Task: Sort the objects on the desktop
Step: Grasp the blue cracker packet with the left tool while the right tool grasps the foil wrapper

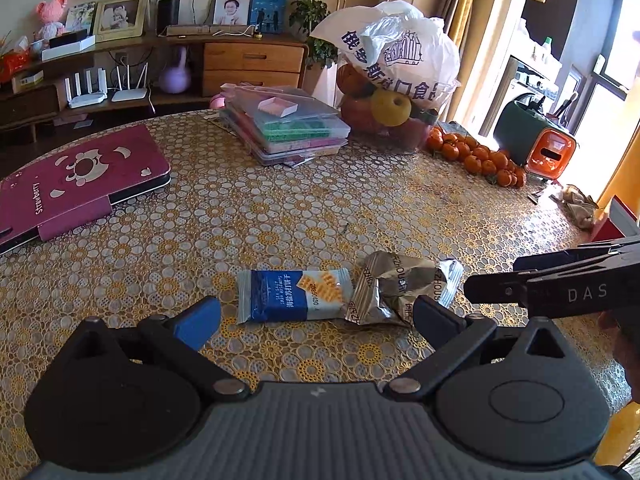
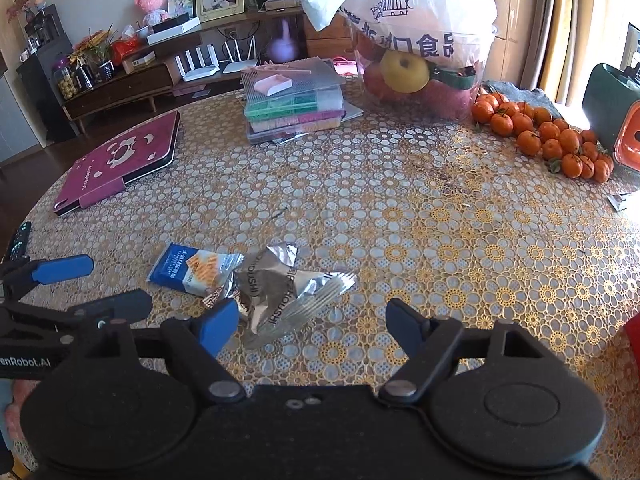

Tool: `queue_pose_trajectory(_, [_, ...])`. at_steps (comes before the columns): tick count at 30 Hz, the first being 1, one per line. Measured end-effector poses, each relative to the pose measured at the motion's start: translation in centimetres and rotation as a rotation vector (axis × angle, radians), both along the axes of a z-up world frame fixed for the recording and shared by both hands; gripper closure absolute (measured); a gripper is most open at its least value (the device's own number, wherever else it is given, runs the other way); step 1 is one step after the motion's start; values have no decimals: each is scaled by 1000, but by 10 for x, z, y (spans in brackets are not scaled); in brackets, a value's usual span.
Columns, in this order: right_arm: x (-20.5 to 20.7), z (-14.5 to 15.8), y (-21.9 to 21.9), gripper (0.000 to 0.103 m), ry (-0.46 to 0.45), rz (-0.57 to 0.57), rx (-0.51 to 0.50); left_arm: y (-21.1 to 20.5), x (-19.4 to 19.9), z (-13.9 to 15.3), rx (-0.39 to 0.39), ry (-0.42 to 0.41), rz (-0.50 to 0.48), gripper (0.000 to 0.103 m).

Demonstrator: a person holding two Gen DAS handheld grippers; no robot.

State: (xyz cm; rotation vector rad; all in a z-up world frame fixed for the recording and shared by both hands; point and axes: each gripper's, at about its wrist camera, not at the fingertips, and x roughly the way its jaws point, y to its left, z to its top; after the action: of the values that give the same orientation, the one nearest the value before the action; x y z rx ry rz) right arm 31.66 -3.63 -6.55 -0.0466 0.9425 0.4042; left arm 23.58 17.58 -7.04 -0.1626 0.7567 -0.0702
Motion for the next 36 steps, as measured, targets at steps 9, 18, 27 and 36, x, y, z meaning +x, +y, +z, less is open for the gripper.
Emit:
queue_pose_trajectory(9, [20, -21, 6, 22, 31, -18, 1, -3, 32, -26, 23, 35, -2, 0])
queue_pose_trajectory(18, [36, -37, 7, 22, 63, -37, 24, 1, 52, -45, 34, 63, 7, 0])
queue_pose_trajectory(27, [41, -45, 7, 26, 59, -21, 68, -5, 62, -58, 73, 65, 8, 1])
queue_pose_trajectory(36, [34, -40, 21, 67, 19, 52, 78, -16, 61, -62, 142, 34, 12, 2])
